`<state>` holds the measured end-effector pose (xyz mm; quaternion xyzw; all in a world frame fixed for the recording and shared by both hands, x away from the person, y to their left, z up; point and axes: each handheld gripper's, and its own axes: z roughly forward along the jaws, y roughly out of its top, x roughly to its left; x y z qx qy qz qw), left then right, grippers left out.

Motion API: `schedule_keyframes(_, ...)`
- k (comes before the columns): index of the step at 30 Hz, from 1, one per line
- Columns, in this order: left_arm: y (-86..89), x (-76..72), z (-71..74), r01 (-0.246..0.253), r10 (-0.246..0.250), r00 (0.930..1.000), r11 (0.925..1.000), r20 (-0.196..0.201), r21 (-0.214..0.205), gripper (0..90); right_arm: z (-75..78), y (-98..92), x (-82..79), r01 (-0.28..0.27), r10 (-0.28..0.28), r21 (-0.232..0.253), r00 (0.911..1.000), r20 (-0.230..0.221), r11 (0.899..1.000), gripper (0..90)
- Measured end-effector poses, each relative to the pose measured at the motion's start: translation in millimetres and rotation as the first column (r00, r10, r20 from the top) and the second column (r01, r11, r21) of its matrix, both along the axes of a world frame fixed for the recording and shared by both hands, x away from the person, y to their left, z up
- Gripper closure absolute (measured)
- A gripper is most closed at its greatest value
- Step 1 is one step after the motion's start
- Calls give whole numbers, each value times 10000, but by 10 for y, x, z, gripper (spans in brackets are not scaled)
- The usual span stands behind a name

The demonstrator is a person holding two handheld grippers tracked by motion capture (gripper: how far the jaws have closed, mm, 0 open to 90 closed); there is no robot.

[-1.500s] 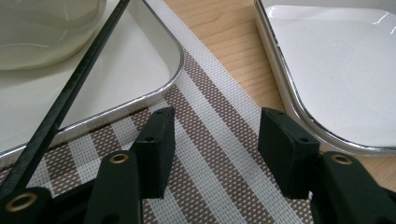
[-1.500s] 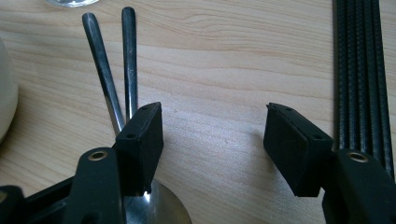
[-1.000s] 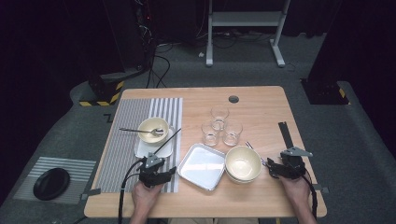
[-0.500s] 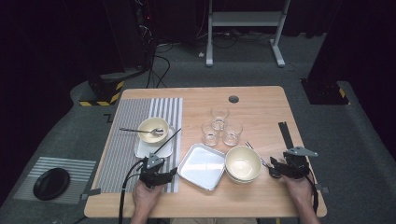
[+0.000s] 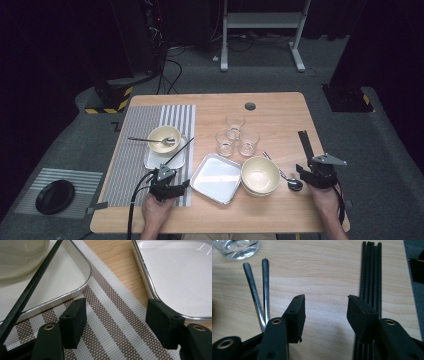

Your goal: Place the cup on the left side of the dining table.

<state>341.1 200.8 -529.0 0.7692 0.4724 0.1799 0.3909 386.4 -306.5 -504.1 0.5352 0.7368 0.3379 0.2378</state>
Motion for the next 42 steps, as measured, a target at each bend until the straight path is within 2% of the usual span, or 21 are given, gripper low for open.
schedule_keyframes(9, -4, -1, 0, -6, 6, 10000, 10000, 31, 65, 337, 48, -51, 115, 396, -396, -140, 9992, -33, 9991, 583)
schedule_keyframes(17, -5, -2, 0, -8, 7, 10000, 9999, 42, 118, 336, 81, -51, 223, 580, -584, -251, 9982, -152, 9980, 614)
schedule_keyframes(24, -8, -4, -1, 12, -12, 10000, 10000, 18, 87, 335, 46, -46, 312, 740, -749, -300, 9967, -306, 9968, 624)
schedule_keyframes(34, -11, -5, -1, 9, -9, 10000, 9999, 15, 113, 332, 13, -74, 344, 924, -943, -370, 9940, -556, 9950, 652)
schedule_keyframes(39, -9, -5, -1, 9, -9, 10000, 9999, 12, 107, 332, -8, -94, 366, 873, -896, -463, 9947, -496, 9951, 654)
schedule_keyframes(41, -10, -5, -1, 8, -9, 10000, 9999, 13, 104, 332, -10, -76, 364, 942, -971, -438, 9929, -683, 9946, 656)
schedule_keyframes(42, -10, -5, -1, 9, -9, 10000, 9999, 14, 109, 332, -15, -82, 371, 894, -921, -479, 9940, -586, 9948, 656)
